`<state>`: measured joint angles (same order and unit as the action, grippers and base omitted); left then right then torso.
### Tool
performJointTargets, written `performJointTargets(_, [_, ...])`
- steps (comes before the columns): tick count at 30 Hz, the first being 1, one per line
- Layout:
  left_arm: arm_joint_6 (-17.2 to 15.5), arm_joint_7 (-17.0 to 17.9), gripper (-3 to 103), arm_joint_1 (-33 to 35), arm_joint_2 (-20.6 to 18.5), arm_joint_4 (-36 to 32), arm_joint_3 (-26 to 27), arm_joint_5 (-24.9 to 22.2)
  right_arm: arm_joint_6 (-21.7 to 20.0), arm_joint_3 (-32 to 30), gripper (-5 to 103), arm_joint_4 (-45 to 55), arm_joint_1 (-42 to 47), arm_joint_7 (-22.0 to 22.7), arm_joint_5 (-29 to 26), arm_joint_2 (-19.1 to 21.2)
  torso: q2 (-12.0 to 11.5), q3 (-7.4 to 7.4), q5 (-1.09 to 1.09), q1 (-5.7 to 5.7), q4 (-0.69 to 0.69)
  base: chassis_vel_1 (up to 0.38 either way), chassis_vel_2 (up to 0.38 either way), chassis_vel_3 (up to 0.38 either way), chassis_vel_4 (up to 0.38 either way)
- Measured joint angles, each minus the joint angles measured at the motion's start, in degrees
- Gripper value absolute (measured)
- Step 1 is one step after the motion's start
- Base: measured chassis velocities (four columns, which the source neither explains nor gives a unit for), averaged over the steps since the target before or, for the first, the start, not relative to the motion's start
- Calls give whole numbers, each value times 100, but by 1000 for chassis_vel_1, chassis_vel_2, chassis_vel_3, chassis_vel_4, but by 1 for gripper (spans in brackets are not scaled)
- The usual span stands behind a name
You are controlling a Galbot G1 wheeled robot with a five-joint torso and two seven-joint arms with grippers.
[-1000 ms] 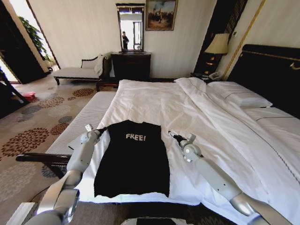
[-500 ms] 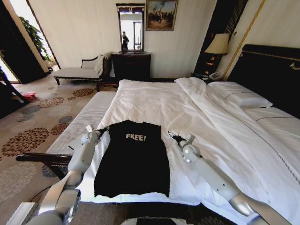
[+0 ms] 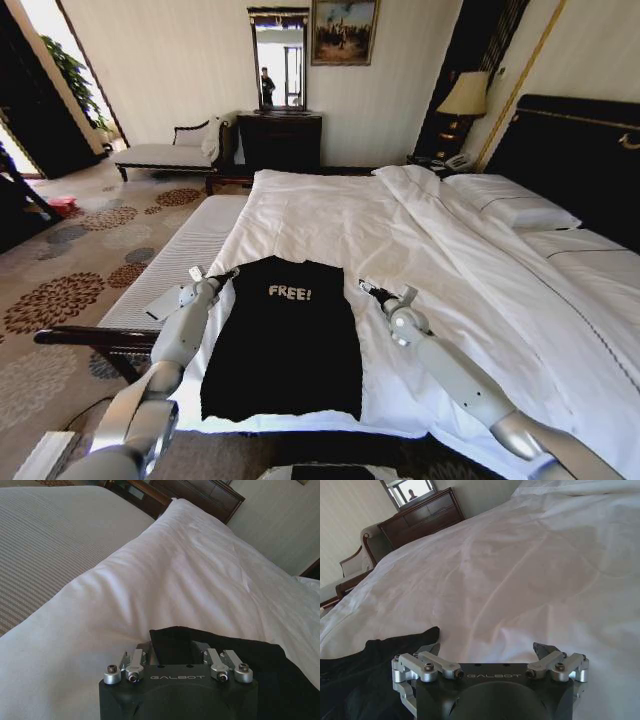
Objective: Fold the clothes on the bed.
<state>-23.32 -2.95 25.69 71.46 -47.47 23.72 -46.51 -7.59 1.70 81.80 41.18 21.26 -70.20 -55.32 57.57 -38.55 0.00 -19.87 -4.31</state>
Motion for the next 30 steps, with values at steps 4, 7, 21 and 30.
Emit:
performJointTargets(4, [8,-21,36,0,9,4,7,2,-1,20,100,-22,-20,1,-1,-6,0,0,0,0,-1,0,0,0,0])
performJointTargets(7, [30,-32,25,0,2,4,8,2,-1,30,100,-34,-31,1,0,-16,0,0,0,0,-1,0,0,0,0])
performJointTargets(21, [130,-55,0,-56,-402,-191,-116,-95,-4,298,100,-309,-453,-58,-5,-105,0,0,-1,0,-1,0,0,0,0])
performJointTargets(30, [140,-11,0,-185,-484,-283,-266,-188,-284,870,100,-1147,-1157,-391,-161,-609,0,0,-1,0,0,0,0,0,0])
